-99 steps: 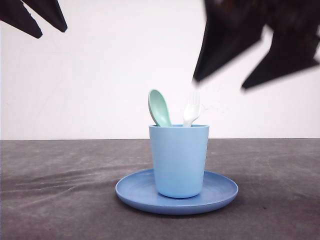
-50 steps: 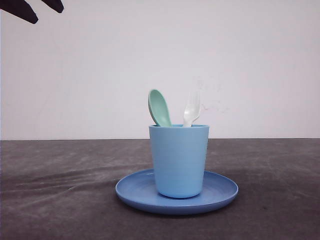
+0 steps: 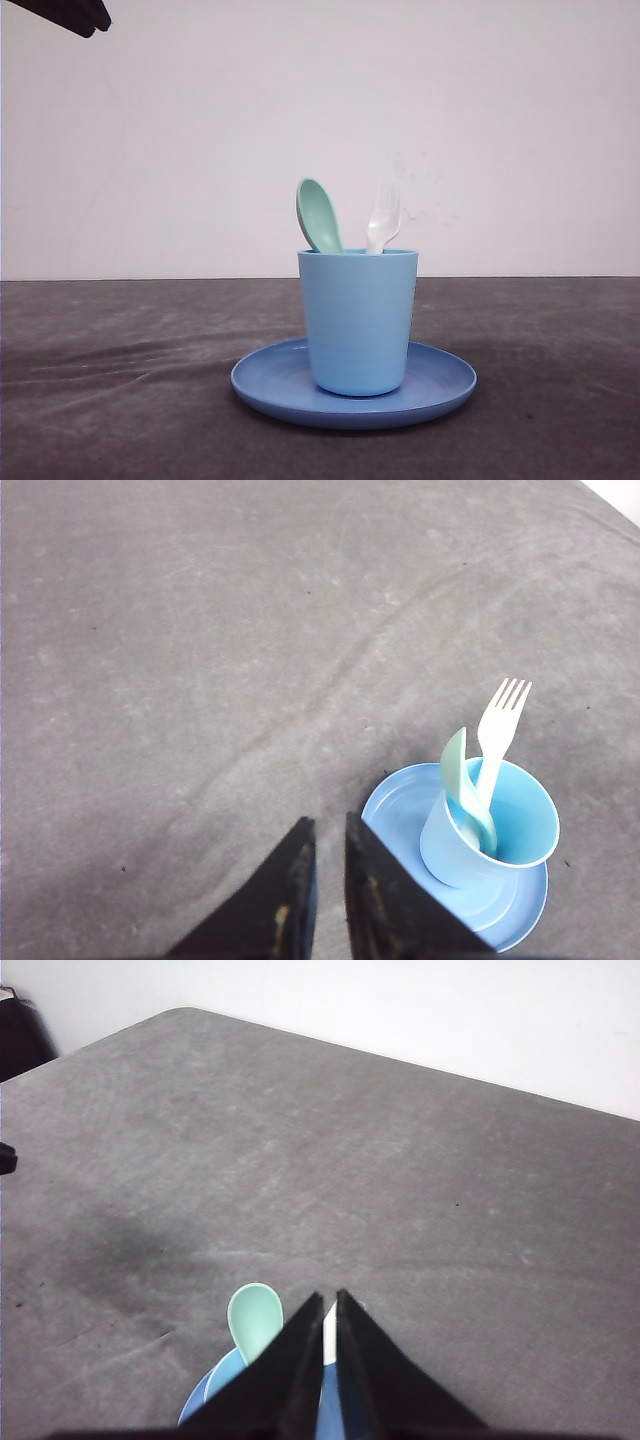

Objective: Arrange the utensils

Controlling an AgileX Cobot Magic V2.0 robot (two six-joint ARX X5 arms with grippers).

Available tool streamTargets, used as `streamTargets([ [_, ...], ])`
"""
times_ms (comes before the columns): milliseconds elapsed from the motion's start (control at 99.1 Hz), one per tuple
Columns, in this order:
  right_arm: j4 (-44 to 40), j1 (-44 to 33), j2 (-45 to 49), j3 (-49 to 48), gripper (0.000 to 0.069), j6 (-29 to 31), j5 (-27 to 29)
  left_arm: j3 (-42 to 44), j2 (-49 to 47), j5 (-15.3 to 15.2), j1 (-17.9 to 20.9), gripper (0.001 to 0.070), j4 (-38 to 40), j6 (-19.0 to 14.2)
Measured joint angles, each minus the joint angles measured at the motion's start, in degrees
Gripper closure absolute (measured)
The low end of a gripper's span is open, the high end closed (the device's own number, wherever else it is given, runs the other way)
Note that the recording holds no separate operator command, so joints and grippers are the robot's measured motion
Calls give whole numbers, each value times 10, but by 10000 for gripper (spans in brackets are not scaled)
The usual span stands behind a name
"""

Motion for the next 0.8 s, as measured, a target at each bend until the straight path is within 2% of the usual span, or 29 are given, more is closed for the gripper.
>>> streamTargets([
  [797, 24, 0, 0, 0, 687, 0, 0, 0, 0, 0, 0, 685, -1, -1],
])
